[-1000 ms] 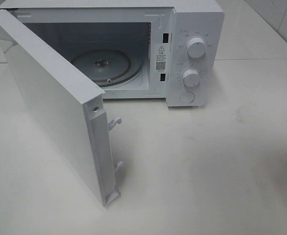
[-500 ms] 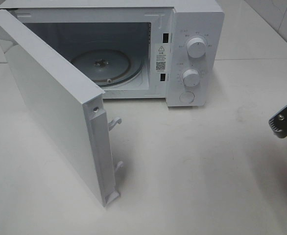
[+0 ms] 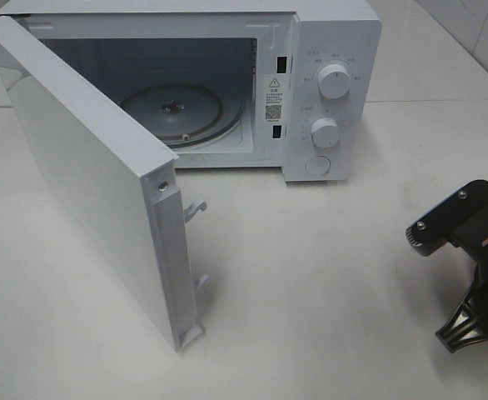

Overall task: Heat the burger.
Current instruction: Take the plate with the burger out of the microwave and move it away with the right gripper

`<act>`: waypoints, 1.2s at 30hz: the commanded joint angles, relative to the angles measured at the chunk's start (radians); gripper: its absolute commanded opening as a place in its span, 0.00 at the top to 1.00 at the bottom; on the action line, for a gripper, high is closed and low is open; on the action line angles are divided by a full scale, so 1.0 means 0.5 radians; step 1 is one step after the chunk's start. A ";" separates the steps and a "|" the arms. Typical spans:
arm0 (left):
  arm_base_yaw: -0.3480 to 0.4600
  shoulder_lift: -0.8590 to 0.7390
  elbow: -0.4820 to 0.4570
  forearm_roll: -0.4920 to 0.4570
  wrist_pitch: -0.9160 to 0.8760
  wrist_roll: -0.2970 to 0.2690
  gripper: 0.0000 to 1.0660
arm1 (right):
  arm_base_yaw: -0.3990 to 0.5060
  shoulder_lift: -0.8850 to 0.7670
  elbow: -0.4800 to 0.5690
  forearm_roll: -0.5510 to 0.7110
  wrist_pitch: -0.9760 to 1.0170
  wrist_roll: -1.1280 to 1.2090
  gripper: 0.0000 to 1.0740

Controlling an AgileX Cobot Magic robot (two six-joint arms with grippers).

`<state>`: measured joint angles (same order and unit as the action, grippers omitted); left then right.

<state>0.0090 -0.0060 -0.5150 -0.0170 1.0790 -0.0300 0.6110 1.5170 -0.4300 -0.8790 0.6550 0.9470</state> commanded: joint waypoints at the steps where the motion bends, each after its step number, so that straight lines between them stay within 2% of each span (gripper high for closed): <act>1: 0.008 -0.030 -0.002 0.000 -0.010 0.002 0.08 | -0.008 0.140 -0.014 -0.184 0.062 0.166 1.00; 7: 0.008 -0.030 -0.002 0.000 -0.010 0.002 0.08 | -0.008 0.360 -0.014 -0.340 -0.020 0.448 1.00; 13: 0.008 -0.030 -0.002 0.000 -0.010 0.002 0.08 | -0.008 0.550 -0.014 -0.510 -0.026 0.812 0.93; 15: 0.008 -0.030 -0.002 0.000 -0.010 0.002 0.08 | -0.008 0.560 -0.014 -0.518 -0.028 0.846 0.82; 17: 0.008 -0.030 -0.002 0.000 -0.010 0.002 0.08 | -0.008 0.552 -0.014 -0.508 -0.028 0.834 0.78; 18: 0.008 -0.030 -0.002 0.000 -0.010 0.002 0.08 | -0.006 0.514 -0.020 -0.498 -0.028 0.806 0.71; 19: 0.008 -0.030 -0.002 0.000 -0.010 0.002 0.08 | -0.006 0.514 -0.020 -0.498 -0.028 0.806 0.71; 20: 0.008 -0.030 -0.002 0.000 -0.010 0.002 0.08 | -0.004 0.484 -0.028 -0.468 -0.024 0.782 0.66; 21: 0.008 -0.030 -0.002 0.000 -0.010 0.002 0.08 | -0.004 0.484 -0.028 -0.468 -0.024 0.782 0.66; 22: 0.008 -0.030 -0.002 0.000 -0.010 0.002 0.08 | -0.004 0.418 -0.052 -0.390 -0.012 0.690 0.59; 25: 0.008 -0.030 -0.002 0.000 -0.010 0.002 0.08 | -0.004 0.284 -0.076 -0.258 -0.008 0.482 0.54; 27: 0.008 -0.030 -0.002 0.000 -0.010 0.002 0.08 | -0.004 0.244 -0.084 -0.222 -0.006 0.424 0.53; 29: 0.008 -0.030 -0.002 0.000 -0.010 0.002 0.08 | -0.004 0.026 -0.108 -0.038 0.016 0.158 0.52; 35: 0.008 -0.030 -0.002 0.000 -0.010 0.002 0.08 | -0.004 -0.176 -0.142 0.160 0.024 -0.022 0.52; 36: 0.008 -0.030 -0.002 0.000 -0.010 0.002 0.08 | -0.004 -0.284 -0.176 0.278 0.024 -0.150 0.50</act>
<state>0.0090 -0.0060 -0.5150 -0.0170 1.0790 -0.0300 0.6110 1.3870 -0.5140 -0.7520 0.6540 0.8930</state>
